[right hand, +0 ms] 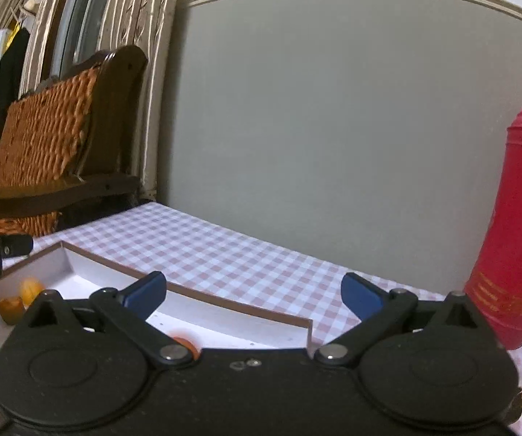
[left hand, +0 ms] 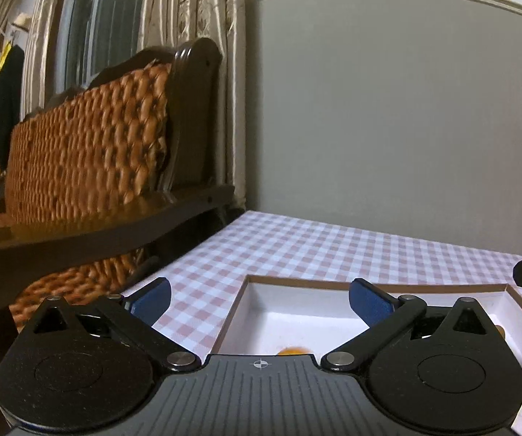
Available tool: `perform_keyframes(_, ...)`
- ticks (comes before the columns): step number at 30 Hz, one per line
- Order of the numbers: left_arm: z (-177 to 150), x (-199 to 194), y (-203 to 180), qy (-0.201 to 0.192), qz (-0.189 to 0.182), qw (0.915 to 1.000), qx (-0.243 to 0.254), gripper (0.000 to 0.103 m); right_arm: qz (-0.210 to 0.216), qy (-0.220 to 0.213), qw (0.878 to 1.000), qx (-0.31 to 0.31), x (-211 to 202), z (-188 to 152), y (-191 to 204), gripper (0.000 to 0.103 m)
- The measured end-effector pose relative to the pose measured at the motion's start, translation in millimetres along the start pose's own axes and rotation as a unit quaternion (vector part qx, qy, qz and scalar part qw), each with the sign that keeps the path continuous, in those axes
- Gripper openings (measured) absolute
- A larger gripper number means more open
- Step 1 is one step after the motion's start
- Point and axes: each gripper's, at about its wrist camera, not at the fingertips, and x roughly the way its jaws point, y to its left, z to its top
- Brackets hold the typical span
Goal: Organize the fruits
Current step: 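Open the left tool to drop the kumquat while the right tool releases the mandarin, then withdraw both open tools from the box toward the remaining fruits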
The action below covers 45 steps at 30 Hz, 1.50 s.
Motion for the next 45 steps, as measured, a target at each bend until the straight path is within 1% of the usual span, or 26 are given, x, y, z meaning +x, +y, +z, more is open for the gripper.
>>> perform_keyframes(7, -1.0, -6.7, -0.4, -0.004, -0.002, 1.0, 0.008, 0.103, 0.006, 0.01, 1.0, 0.004, -1.3, 1.4, 2.8, 0.097)
perform_keyframes(11, -1.6, -18.1, -3.7, -0.017, 0.004, 0.9998, 0.013, 0.103, 0.003, 0.013, 1.0, 0.005, -8.7, 0.5, -1.0, 0.097)
perform_keyframes(14, -2.1, -28.8, -4.5, -0.026, 0.005, 0.9996, 0.008, 0.103, 0.002, 0.012, 1.0, 0.005, -15.9, -1.9, -2.1, 0.097)
perform_keyframes(17, -3.5, -38.9, -3.9, -0.033, -0.004, 0.9994, -0.008, 0.103, 0.01, 0.017, 1.0, 0.004, -23.6, -3.0, -1.8, 0.097)
perform_keyframes(21, -5.9, -44.0, -10.4, -0.022, 0.018, 0.9996, 0.008, 0.103, 0.01, 0.008, 1.0, 0.003, -40.6, -3.2, -3.1, 0.097)
perform_keyframes(24, -10.5, -56.4, -13.8, -0.019, 0.029, 0.9993, 0.012, 0.103, 0.013, 0.003, 1.0, 0.007, -56.5, -4.5, -6.4, 0.097)
perform_keyframes(26, -13.7, -67.3, -13.5, -0.009, 0.006, 0.9999, 0.005, 0.103, 0.018, 0.004, 1.0, 0.008, -66.7, -6.1, -8.3, 0.097)
perform_keyframes(28, -17.4, -77.4, -16.5, -0.001, -0.012, 0.9999, 0.012, 0.103, 0.023, 0.002, 1.0, 0.005, -78.2, -7.8, -10.1, 0.097)
perform_keyframes(31, -22.5, -92.7, -22.1, -0.001, -0.042, 0.9988, 0.024, 0.103, 0.023, -0.002, 1.0, 0.009, -95.3, -10.1, -12.4, 0.097)
perform_keyframes(35, -26.8, -109.5, -33.0, -0.006, -0.05, 0.9978, 0.042, 0.103, 0.025, -0.003, 1.0, 0.004, -115.3, -14.5, -12.8, 0.097)
perform_keyframes(38, -29.6, -118.8, -40.2, -0.007, -0.067, 0.9967, 0.044, 0.103, 0.021, -0.003, 1.0, 0.001, -129.2, -19.3, -15.4, 0.097)
perform_keyframes(40, -32.0, -125.9, -45.7, -0.013, -0.083, 0.9952, 0.05, 0.103, 0.016, -0.004, 1.0, 0.004, -138.2, -22.1, -19.6, 0.097)
perform_keyframes(45, -37.6, -141.9, -58.3, -0.037, -0.105, 0.9928, 0.045, 0.103, 0.002, -0.005, 1.0, 0.002, -162.1, -32.5, -32.1, 0.097)
